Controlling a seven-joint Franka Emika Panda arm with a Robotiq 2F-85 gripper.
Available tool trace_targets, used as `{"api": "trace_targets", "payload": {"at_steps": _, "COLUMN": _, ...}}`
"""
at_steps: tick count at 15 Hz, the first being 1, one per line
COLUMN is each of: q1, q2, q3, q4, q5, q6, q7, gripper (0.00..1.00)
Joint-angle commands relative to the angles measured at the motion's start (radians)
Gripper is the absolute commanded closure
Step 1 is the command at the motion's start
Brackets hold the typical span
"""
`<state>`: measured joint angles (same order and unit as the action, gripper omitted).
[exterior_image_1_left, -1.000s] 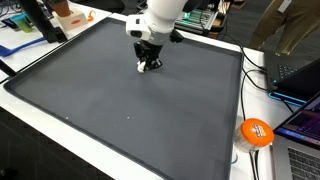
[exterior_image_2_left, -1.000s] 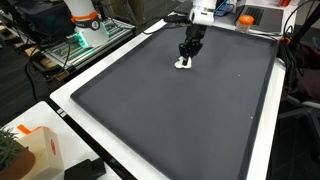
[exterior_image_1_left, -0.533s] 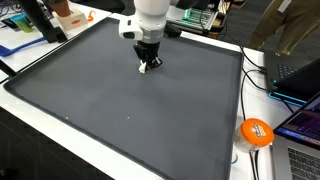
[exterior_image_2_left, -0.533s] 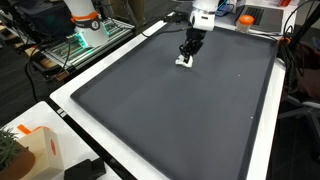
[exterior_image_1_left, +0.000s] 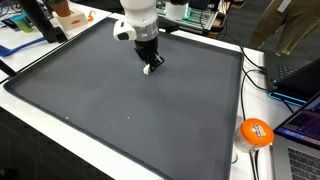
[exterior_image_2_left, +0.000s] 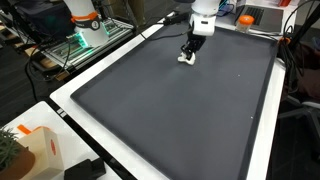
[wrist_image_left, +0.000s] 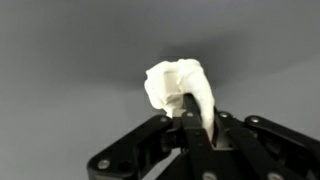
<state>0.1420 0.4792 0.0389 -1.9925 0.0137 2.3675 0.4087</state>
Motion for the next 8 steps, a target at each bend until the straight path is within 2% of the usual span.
{"api": "trace_targets", "payload": {"at_steps": 1, "q1": 0.032, "q2": -0.009, "q3": -0.039, "q4": -0.002, "q5": -0.021, "q6": 0.009, "q7": 0.046, "gripper": 0.54}}
{"api": "trace_targets", "payload": {"at_steps": 6, "q1": 0.031, "q2": -0.037, "q3": -0.048, "q4": -0.005, "q5": -0.004, "q6": -0.015, "q7": 0.057, "gripper": 0.16}}
{"api": "trace_targets", "payload": {"at_steps": 8, "q1": 0.008, "q2": -0.036, "q3": -0.024, "q4": 0.005, "q5": 0.037, "q6": -0.044, "q7": 0.014, "gripper": 0.02}}
